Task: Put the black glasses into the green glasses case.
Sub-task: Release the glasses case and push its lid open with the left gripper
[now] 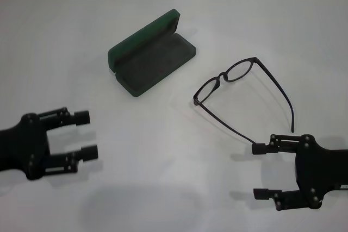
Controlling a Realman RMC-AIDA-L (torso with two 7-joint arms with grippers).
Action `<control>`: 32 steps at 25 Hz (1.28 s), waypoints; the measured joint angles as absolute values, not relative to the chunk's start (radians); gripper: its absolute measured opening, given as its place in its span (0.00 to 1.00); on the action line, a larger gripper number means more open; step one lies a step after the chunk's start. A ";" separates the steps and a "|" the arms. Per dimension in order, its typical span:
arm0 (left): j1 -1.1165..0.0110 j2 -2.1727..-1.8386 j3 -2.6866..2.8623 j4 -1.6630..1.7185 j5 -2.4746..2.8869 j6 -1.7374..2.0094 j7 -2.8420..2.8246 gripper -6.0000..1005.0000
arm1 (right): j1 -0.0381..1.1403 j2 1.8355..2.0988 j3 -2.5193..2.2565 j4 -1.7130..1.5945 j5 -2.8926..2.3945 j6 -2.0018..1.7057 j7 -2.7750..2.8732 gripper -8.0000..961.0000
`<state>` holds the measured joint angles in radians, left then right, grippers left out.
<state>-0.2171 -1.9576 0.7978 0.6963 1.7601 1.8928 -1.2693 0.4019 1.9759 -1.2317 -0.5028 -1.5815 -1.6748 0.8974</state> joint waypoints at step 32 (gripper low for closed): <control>-0.753 -1.974 0.857 1.008 2.365 1.488 -2.117 0.80 | 0.443 2.000 -1.249 -0.495 -1.616 -1.664 0.909 0.78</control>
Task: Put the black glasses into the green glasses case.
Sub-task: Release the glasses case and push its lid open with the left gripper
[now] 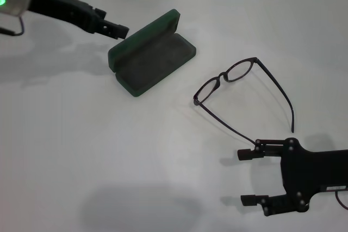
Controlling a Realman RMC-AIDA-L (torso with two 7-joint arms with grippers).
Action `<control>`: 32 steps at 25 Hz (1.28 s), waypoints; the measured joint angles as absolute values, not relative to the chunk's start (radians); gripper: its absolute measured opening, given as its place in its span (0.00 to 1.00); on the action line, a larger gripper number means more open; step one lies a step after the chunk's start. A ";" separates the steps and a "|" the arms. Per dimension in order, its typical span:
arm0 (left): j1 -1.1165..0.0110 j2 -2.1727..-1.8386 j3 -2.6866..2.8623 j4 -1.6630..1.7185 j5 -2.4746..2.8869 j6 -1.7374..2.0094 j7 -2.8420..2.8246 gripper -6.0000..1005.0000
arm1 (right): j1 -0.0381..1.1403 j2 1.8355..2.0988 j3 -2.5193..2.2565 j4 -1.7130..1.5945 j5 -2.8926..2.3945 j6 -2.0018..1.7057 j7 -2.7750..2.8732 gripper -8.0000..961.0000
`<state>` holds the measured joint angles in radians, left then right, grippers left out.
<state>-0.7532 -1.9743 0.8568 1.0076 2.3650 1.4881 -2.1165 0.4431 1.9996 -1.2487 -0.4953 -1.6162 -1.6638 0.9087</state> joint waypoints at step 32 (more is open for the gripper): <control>-0.919 -2.036 1.074 0.775 2.566 1.171 -2.116 0.71 | 0.432 2.010 -1.255 -0.492 -1.632 -1.650 0.910 0.79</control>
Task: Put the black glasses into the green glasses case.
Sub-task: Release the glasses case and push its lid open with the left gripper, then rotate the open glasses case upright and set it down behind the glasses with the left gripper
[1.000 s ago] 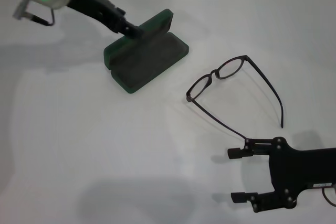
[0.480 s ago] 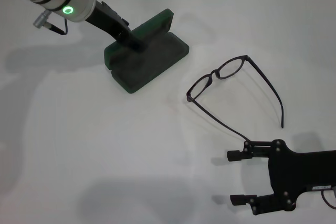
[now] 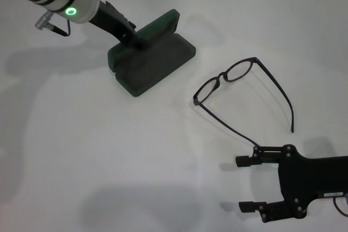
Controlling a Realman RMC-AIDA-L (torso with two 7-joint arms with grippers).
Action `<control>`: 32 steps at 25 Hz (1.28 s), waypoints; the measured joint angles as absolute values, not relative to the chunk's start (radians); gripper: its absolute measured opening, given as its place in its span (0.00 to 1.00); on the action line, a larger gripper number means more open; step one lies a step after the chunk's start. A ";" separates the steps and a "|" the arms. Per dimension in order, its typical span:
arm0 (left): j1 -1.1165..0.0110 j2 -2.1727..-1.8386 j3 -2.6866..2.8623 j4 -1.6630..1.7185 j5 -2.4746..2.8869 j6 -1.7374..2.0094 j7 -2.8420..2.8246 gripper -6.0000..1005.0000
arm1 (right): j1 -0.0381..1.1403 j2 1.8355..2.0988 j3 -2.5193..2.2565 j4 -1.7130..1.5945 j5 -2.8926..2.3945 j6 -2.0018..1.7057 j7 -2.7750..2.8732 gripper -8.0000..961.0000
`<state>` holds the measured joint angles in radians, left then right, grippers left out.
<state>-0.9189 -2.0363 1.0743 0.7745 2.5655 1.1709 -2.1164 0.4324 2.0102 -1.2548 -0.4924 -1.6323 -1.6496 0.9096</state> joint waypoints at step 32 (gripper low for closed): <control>-0.842 -2.011 1.078 0.946 2.451 1.310 -2.009 0.22 | 0.433 2.007 -1.249 -0.492 -1.638 -1.649 0.910 0.78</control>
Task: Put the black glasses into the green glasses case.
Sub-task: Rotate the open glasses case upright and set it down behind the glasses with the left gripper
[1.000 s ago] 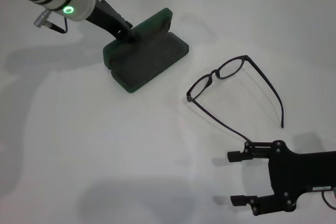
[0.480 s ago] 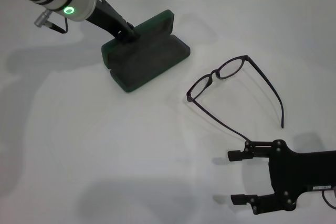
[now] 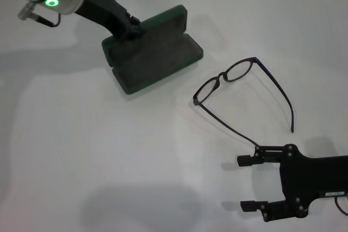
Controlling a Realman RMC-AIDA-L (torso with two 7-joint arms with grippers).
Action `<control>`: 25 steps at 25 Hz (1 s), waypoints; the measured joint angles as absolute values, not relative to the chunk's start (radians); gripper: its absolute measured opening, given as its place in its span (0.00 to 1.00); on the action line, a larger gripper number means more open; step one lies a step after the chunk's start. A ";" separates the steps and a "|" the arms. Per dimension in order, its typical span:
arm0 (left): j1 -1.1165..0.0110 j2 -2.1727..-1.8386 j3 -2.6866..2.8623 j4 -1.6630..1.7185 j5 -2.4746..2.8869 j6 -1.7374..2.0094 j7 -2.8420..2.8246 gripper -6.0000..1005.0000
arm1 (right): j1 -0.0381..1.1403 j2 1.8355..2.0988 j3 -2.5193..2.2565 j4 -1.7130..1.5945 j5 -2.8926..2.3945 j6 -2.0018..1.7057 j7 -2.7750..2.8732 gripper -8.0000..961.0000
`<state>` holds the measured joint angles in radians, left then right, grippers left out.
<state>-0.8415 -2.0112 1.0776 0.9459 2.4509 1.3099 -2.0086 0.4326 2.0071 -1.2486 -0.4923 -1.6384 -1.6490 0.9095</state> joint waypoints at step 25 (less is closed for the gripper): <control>-0.669 -1.999 1.065 1.125 2.388 1.535 -1.610 0.23 | 0.431 2.005 -1.249 -0.495 -1.638 -1.655 0.923 0.76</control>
<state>-0.6692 -1.9994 1.0646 1.1249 2.3885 1.5348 -1.6099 0.4310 2.0047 -1.2494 -0.4948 -1.6383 -1.6552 0.9228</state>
